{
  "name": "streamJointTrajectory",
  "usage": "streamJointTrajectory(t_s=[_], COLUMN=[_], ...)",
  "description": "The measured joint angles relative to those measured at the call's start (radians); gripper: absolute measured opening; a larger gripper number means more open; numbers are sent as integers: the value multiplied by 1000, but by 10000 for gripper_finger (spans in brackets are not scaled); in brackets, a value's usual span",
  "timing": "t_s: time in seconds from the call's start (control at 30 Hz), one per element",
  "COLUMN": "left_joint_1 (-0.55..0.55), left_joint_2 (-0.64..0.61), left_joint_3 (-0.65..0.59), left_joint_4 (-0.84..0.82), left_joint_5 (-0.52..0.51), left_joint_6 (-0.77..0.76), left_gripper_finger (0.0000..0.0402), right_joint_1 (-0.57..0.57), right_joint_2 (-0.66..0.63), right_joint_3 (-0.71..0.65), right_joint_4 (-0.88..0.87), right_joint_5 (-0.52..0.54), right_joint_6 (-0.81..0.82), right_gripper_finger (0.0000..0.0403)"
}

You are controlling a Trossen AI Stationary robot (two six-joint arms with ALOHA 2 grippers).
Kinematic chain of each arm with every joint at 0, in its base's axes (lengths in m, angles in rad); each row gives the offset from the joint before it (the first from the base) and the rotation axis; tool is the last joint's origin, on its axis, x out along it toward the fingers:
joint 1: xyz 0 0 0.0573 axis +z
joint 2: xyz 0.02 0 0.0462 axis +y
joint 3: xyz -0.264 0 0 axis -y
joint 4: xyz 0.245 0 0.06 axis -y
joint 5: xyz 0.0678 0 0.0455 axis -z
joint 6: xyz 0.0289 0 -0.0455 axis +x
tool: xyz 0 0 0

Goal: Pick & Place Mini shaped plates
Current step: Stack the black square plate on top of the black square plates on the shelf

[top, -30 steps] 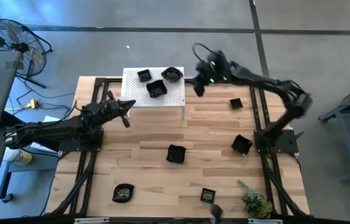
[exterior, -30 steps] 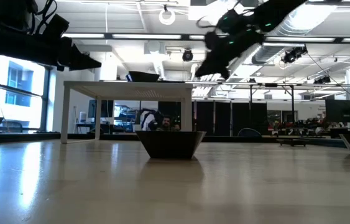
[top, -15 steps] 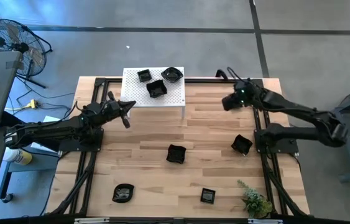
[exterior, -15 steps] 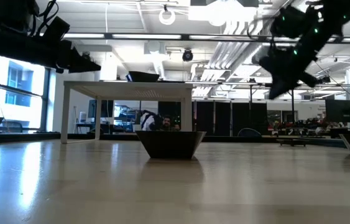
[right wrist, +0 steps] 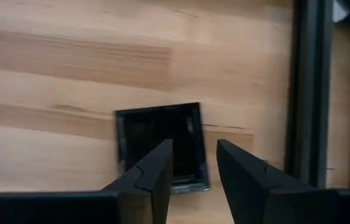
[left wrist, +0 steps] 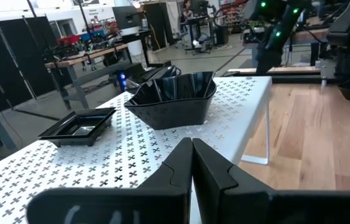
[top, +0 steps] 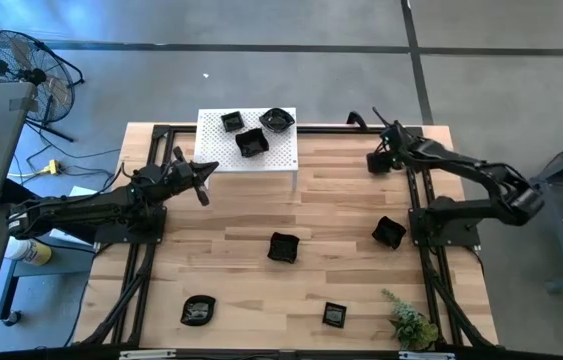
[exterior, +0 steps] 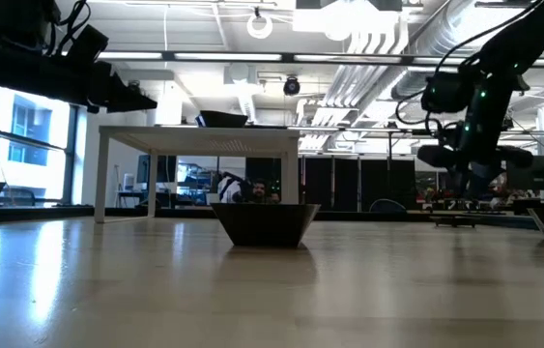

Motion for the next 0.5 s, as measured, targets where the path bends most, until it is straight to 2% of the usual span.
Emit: streamJointTrajectory(t_s=[0.5], left_joint_1=[0], left_joint_2=[0], left_joint_3=[0], left_joint_4=[-6], left_joint_5=[0], left_joint_6=[0], left_gripper_finger=[5], right_joint_1=[-17], right_joint_2=[136], right_joint_3=[0], right_joint_4=[7], right_joint_5=[22], right_joint_6=[26], right_gripper_finger=[94])
